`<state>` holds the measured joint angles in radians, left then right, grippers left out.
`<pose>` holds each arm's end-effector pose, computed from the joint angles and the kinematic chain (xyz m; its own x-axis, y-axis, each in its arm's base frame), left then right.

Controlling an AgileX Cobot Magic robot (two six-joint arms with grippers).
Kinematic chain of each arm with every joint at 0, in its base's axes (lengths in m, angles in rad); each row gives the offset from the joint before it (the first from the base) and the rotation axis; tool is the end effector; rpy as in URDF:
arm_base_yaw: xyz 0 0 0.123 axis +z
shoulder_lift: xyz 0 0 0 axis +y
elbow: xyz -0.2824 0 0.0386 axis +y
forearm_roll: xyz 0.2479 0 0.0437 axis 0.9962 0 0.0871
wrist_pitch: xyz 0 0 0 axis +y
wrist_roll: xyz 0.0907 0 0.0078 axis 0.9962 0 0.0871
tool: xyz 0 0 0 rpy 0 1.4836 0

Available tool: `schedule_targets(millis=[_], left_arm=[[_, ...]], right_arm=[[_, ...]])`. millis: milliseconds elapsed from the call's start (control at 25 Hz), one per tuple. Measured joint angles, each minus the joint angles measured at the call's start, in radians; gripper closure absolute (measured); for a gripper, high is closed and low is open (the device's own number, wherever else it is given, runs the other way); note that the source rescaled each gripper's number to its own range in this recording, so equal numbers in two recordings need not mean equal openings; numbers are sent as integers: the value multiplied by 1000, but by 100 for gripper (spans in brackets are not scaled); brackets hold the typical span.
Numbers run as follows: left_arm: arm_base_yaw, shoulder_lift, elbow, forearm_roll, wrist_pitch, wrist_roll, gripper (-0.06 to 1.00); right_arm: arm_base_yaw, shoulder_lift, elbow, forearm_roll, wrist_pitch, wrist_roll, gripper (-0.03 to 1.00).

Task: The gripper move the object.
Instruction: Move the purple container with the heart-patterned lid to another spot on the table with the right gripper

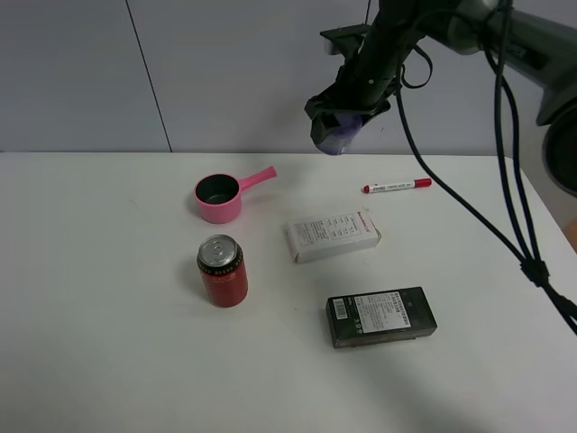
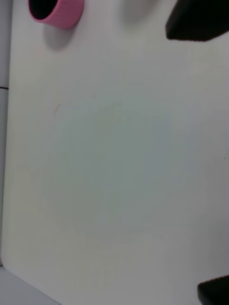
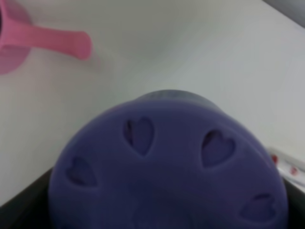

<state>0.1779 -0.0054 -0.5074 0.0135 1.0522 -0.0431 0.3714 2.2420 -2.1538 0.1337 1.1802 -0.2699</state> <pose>-0.0063 0.0000 0.2799 -0.4229 -0.1130 -0.8991 -0.2029 0.9788 -0.0276 0.4535 0.1887 0.2583 -0.7527 -0.5242 -0.3983 -0.5813 0.8132 0.0281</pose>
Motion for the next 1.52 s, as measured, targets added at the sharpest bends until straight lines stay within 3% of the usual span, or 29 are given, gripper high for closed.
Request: schedule_targets(millis=[360, 1240, 1520], left_arm=[[0, 0, 0, 0, 0, 0, -6], [0, 0, 0, 0, 0, 0, -6], [0, 0, 0, 0, 0, 0, -6]], right_arm=[[49, 266, -298, -73, 37, 96, 95], [5, 403, -308, -74, 46, 157, 95], [5, 414, -309, -27, 44, 157, 95]])
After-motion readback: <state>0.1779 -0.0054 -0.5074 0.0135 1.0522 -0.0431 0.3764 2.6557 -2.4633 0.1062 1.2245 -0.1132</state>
